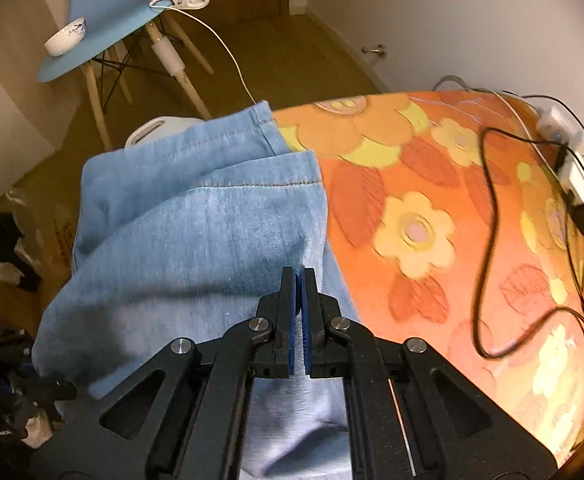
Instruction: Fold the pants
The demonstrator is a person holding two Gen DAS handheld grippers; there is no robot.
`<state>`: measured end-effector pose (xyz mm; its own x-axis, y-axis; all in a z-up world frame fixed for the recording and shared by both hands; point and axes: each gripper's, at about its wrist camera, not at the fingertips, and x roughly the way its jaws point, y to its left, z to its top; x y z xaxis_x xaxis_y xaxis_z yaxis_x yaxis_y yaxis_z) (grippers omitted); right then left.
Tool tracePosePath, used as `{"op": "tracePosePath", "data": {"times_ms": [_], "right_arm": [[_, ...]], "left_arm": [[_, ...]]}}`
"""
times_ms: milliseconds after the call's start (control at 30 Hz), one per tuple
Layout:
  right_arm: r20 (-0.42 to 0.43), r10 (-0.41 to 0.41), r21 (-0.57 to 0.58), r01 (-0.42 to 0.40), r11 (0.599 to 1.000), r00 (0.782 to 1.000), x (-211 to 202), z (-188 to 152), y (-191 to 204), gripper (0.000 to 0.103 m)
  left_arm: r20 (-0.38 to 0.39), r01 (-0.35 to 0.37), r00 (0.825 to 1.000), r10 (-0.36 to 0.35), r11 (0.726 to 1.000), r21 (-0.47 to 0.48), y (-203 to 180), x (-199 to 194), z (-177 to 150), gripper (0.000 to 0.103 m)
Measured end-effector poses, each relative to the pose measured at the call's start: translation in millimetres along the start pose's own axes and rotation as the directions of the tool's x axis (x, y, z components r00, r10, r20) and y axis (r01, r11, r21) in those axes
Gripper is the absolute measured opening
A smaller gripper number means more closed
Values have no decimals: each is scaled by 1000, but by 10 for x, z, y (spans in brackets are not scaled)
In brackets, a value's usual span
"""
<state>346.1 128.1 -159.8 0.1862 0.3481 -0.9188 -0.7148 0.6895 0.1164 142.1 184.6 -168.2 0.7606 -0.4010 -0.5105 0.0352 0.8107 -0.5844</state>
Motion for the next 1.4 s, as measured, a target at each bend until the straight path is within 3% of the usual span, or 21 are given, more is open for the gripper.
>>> {"op": "tracePosePath", "data": {"times_ms": [67,233,367,500,567,633,700,800,933,1000,1033,1133,1233,1400], "right_arm": [[-16,-6,0,6,1000,1000,-88,-118,-70,3],[-72,-45,-32,43,999,996,-146,-428,-165,3],[-84,-23,-55,19,998,996,-140,-494,-153,3],[-86,64,-58,-69,996,994,-199,-484,-178,5],[-80,107,-44,-111,993,991,-252,-491,-202,18],[-51,139,-10,-139,990,989,-295,-464,-292,61],[-13,149,51,-149,988,989,-286,-407,-398,67],[3,131,161,-130,978,991,-125,-271,-557,67],[2,132,271,-127,954,991,105,-133,-642,62],[2,97,255,-94,962,995,154,-87,-573,52],[-2,98,242,-95,966,995,175,-57,-541,37],[7,82,206,-82,975,997,160,-44,-459,13],[30,74,179,-79,981,997,66,-60,-432,7],[47,54,131,-59,990,997,-90,-122,-399,5]], "left_arm": [[-42,30,999,-29,999,25,-154,60,-64,9],[-65,43,997,-44,999,-22,-36,-31,-75,37],[-32,9,999,-14,990,-138,222,-116,97,38],[6,-10,1000,12,982,-186,412,-270,271,38],[14,-28,999,31,984,-177,444,-352,331,38],[15,-44,999,47,986,-163,487,-461,346,38],[41,-65,996,73,984,-167,534,-569,378,38],[60,-100,992,115,972,-211,689,-655,469,38],[-15,-101,995,100,962,-256,835,-352,654,38],[-58,-92,995,79,956,-279,859,-169,652,38],[-78,-89,995,70,953,-290,858,-95,651,38],[-127,-86,991,50,953,-290,826,79,626,38],[-151,-89,987,51,962,-258,719,200,585,38],[-145,-144,982,121,976,-162,514,286,481,35]]}}
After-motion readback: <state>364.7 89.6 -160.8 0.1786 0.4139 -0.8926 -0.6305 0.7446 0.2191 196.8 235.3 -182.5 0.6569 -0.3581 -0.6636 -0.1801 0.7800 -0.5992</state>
